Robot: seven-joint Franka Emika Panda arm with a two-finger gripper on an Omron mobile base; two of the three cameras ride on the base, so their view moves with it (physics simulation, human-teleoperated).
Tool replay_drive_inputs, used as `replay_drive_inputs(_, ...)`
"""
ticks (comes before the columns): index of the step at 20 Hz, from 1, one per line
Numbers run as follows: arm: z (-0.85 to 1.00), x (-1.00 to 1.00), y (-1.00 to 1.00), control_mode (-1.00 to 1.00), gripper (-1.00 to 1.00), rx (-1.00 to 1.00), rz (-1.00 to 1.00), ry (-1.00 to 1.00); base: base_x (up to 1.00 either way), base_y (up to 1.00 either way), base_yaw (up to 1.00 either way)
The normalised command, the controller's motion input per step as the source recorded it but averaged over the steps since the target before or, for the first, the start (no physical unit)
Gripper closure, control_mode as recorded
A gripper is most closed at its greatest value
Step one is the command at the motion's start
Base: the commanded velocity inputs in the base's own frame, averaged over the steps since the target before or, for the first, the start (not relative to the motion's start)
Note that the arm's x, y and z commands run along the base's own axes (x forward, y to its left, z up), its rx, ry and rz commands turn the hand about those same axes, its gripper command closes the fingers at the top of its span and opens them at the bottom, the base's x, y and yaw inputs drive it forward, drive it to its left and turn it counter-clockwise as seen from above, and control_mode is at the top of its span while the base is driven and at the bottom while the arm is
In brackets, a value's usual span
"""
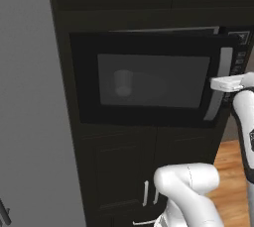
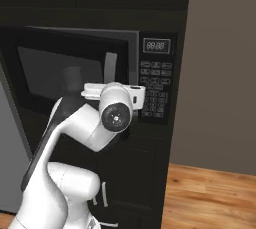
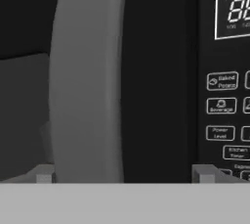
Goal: Open the microwave door.
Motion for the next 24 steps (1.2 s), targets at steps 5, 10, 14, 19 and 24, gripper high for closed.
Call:
replay_drive_inputs(5,0.08,-1.0,0.02,-1.0,1.0,-0.05,0.36,0.0,0.0,0.0,0.0)
replay_drive_inputs(10,0.0,-1.0,0.09,-1.0,1.0,-0.07,0.33,0.0,0.0,0.0,0.0)
replay_drive_inputs(14,0.06,-0.86,0.14,-1.0,1.0,-0.07,0.29,0.0,0.0,0.0,0.0)
replay_drive_inputs(19,0.23,-0.29,0.02,-1.0,-1.0,-0.06,0.07,-0.08,0.0,0.0,0.0)
replay_drive_inputs(24,0.2,-0.15,-0.23,-1.0,-1.0,-0.07,0.0,-0.24,0.0,0.0,0.0)
